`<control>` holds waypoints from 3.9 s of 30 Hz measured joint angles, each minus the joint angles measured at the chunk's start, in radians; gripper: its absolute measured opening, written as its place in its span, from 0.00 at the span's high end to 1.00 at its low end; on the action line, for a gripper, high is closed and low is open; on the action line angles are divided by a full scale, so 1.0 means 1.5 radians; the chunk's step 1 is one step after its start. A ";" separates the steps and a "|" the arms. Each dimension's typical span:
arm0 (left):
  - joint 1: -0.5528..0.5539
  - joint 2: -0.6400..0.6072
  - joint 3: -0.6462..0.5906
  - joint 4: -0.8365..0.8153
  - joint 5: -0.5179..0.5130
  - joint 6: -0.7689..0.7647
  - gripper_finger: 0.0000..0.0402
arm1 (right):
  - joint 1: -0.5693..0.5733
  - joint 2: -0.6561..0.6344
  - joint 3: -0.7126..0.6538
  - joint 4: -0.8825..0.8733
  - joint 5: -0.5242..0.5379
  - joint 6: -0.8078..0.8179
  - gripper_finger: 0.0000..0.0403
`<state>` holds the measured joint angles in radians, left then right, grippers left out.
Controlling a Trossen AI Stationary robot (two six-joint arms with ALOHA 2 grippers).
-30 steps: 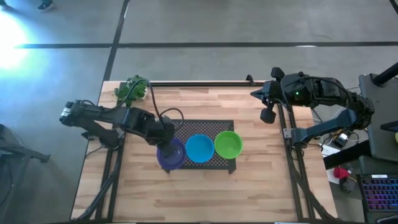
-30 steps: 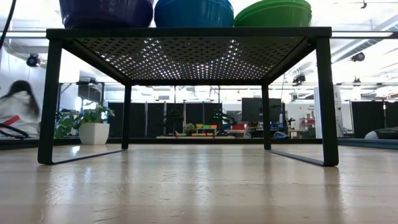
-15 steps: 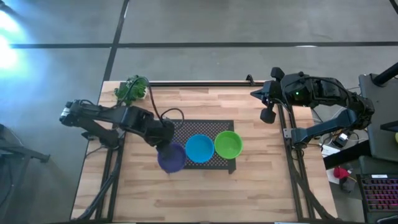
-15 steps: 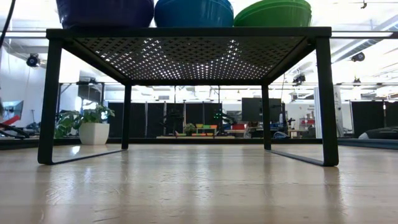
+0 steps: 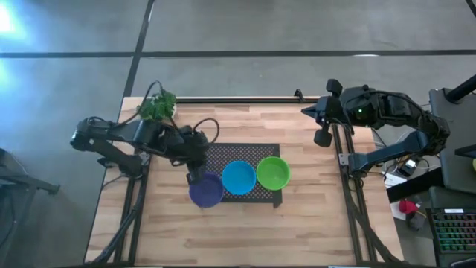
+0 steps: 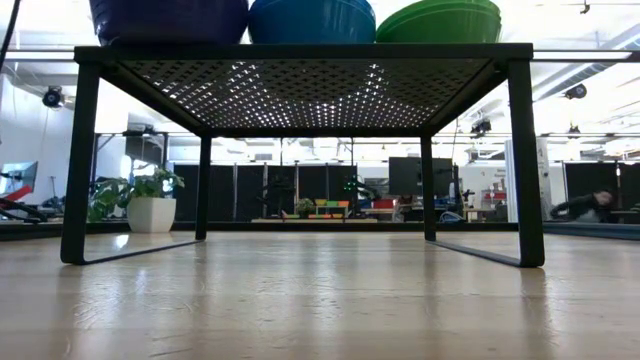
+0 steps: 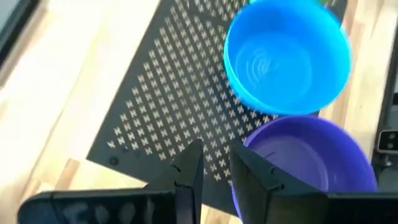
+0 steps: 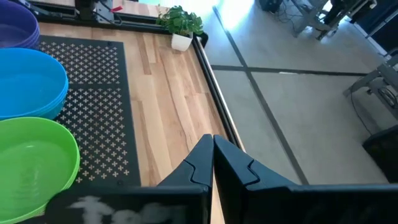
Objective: Pick & Place Mini bowls
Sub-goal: Return to Home Position
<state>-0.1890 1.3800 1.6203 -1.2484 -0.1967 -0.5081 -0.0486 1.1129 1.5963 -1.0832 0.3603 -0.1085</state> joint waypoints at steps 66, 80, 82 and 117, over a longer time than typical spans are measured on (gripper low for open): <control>0.036 -0.555 -0.467 0.517 -0.012 0.430 1.00 | 0.005 -0.739 -0.456 0.122 -0.193 0.123 0.98; 0.036 -0.668 -0.521 0.542 -0.011 0.427 1.00 | 0.005 -0.740 -0.451 0.112 -0.192 0.121 0.98; 0.036 -0.682 -0.529 0.544 -0.009 0.425 1.00 | 0.005 -0.741 -0.451 0.113 -0.192 0.120 0.98; 0.036 -0.917 -0.627 0.541 -0.039 0.426 1.00 | 0.005 -0.741 -0.522 0.183 -0.186 0.141 0.98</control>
<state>-0.1349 0.0048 0.6798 -0.4374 -0.2551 0.1304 -0.0418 0.0013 0.8137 -0.8084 0.0807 0.1036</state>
